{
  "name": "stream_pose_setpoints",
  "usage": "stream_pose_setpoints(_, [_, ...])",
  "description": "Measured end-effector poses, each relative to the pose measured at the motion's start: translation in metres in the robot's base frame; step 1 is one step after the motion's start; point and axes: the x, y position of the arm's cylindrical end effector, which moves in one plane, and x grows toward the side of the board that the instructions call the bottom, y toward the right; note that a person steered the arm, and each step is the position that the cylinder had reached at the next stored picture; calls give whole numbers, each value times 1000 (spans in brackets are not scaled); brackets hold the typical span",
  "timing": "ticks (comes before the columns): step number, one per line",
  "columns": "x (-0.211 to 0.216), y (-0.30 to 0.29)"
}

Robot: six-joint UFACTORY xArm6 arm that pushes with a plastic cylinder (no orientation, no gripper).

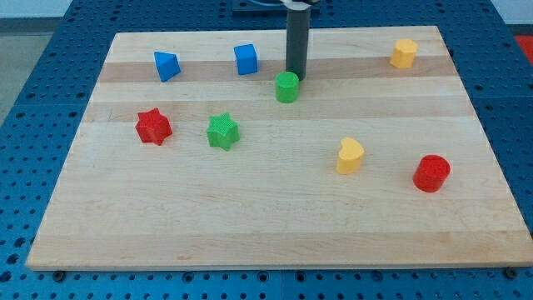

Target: Place the green circle to the right of the green star

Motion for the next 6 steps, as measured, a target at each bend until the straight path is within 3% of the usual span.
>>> stream_pose_setpoints(6, [96, -69])
